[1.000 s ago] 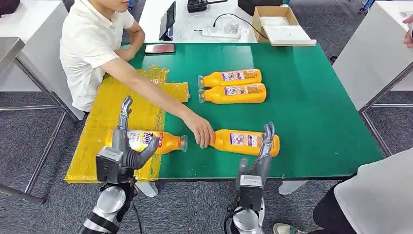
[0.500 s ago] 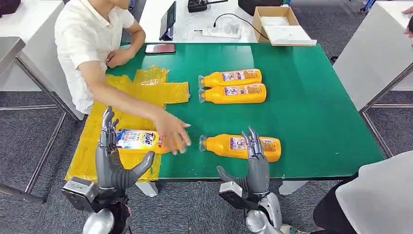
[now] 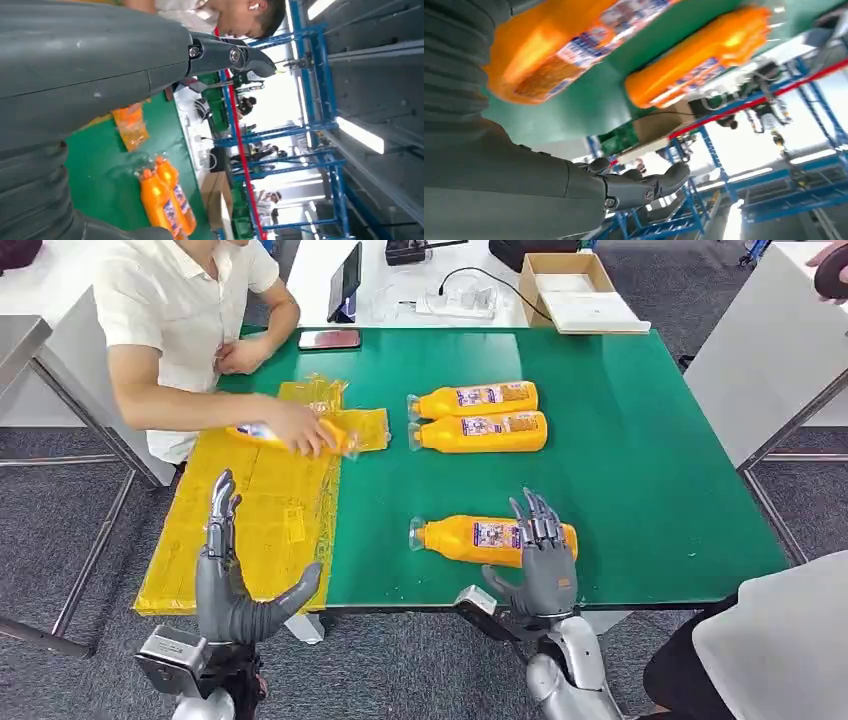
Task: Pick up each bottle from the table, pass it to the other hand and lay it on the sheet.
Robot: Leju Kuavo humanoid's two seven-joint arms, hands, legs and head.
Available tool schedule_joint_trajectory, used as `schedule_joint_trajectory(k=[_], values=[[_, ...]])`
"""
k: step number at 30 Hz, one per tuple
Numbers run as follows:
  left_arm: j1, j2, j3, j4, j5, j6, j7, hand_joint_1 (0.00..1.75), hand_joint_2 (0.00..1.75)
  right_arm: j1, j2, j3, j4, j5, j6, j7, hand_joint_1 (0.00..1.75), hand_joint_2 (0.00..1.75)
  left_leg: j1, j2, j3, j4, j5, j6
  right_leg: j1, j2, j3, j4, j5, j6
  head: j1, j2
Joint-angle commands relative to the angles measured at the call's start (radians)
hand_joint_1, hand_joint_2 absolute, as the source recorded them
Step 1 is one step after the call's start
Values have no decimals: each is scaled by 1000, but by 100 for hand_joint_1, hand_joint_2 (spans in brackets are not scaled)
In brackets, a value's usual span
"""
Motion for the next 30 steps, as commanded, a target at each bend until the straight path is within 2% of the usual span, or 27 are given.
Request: schedule_joint_trajectory(k=[1, 6, 12, 17, 22, 30], values=[[-7, -8, 19, 30, -14, -14, 33, 0, 175, -101, -99, -35, 207, -4, 45, 80, 0, 175, 0, 1, 4, -1, -1, -1, 1, 0, 4, -1, -1, -1, 0, 0], [-8, -7, 19, 32, -15, -16, 36, 0, 175, -103, -97, -31, 217, -1, 52, 83, 0, 175, 0, 2, 5, -1, -2, -1, 1, 0, 5, -1, -1, -2, 0, 0], [-16, -4, 7, 45, -18, -33, 68, 0, 175, -141, -100, -21, 319, -38, 166, 100, 0, 175, 0, 2, 5, -1, -1, -1, 1, 0, 4, -1, -1, -2, 0, 0], [-25, -3, -1, 52, -11, -41, 82, 0, 175, -174, -98, -6, 393, -45, 206, 105, 0, 175, 0, 2, 3, -1, -1, -1, 0, 0, 3, -1, 0, -1, 0, 0], [-26, -3, -3, 52, -9, -43, 83, 0, 175, -179, -102, -4, 399, -42, 208, 106, 0, 175, 1, 2, 3, -1, -1, -1, 1, 0, 3, -1, -1, -1, 0, 0], [-47, -1, -28, 67, 7, -67, 89, 0, 175, -250, -103, 10, 493, -34, 219, 118, 0, 175, 1, 2, 4, -1, -1, -2, 1, 0, 4, -1, -1, -2, 0, 0]])
